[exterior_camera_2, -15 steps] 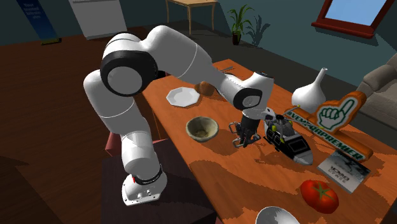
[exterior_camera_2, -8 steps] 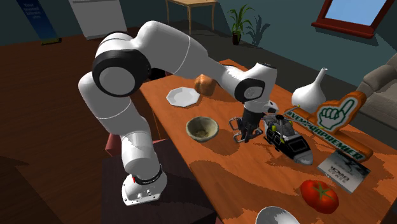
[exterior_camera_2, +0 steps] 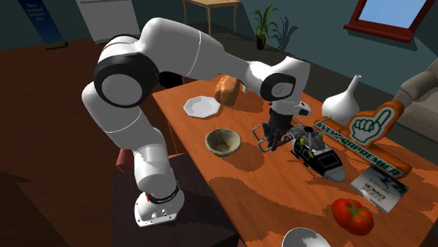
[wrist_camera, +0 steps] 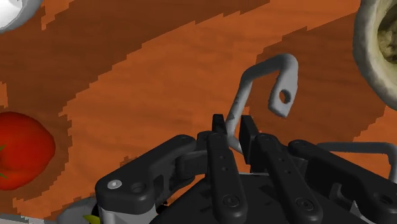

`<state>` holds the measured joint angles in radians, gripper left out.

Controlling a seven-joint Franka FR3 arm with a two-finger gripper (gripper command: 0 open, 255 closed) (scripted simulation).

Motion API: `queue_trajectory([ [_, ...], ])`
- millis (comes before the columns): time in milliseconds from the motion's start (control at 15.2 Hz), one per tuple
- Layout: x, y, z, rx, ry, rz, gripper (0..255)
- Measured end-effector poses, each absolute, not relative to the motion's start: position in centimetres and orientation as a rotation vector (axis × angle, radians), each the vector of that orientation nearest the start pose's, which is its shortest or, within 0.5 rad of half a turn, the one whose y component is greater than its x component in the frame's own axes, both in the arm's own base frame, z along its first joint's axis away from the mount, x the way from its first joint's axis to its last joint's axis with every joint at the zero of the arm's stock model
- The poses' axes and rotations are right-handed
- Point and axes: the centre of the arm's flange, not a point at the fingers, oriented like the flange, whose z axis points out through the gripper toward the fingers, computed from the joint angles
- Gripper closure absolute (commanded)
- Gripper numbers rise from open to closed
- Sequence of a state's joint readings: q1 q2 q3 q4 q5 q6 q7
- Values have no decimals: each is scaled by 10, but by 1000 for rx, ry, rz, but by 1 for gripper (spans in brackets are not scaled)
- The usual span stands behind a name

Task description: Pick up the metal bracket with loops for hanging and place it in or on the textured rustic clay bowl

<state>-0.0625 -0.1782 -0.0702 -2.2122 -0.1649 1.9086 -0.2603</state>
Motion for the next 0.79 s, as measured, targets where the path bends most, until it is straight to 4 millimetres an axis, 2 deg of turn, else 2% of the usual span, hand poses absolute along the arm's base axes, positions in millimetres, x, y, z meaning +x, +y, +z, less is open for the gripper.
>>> queue_trajectory([
  [198,469,-72,454,-3229,-314,244,255],
  [528,427,-34,443,-3229,-315,243,255],
  [792,389,6,434,-3229,-315,243,255],
])
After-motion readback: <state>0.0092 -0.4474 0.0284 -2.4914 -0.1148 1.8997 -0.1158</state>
